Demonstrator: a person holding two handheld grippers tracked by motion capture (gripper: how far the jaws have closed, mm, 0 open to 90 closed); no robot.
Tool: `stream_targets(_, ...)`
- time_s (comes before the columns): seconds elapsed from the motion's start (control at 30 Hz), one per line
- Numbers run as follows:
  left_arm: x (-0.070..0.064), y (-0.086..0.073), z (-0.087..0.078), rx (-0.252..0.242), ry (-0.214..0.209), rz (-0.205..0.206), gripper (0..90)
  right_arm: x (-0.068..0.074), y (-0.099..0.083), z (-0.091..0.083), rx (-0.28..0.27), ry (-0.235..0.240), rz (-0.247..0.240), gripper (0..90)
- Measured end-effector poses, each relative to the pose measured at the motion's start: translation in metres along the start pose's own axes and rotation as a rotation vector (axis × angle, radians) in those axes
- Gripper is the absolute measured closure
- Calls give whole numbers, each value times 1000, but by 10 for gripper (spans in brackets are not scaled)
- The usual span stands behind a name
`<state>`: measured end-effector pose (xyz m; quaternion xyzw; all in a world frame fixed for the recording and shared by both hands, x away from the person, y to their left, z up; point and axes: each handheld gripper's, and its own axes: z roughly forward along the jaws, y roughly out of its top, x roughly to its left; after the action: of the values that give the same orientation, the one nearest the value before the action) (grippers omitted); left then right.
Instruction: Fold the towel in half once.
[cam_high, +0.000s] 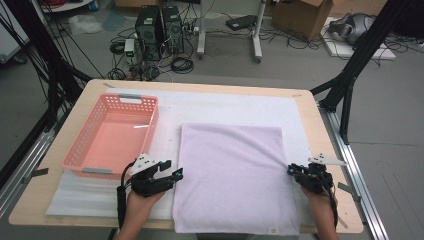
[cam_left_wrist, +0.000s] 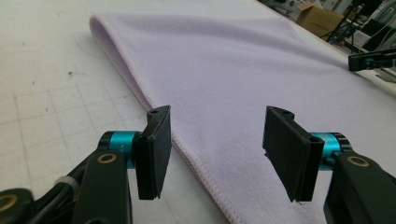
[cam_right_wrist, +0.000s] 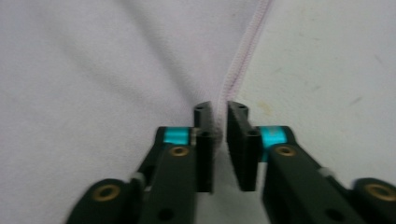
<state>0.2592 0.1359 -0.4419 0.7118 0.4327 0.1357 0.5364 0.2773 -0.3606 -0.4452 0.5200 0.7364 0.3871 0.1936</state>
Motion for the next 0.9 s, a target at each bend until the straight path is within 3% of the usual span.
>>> stream_targets(0.13, 0, 0, 0, -7, -2, 3, 424, 1, 0, -10, -55, -4, 33, 599)
stream_targets(0.23, 0, 0, 0, -12, -9, 2, 414, -1, -1, -14, -58, -18, 32, 547)
stream_targets(0.37, 0, 0, -1, -25, -21, 6, 409, -10, -2, -15, -61, -20, 41, 530)
stream_targets(0.47, 0, 0, 1, -31, -29, 8, 406, -17, 2, -10, -42, -18, 34, 590)
stream_targets(0.7, -1, 0, 6, -22, -52, 25, 395, -23, 28, 9, -45, -13, 3, 649)
stream_targets(0.9, 1, 1, 8, -22, -61, 20, 390, -27, 62, 51, -6, -9, -11, 627)
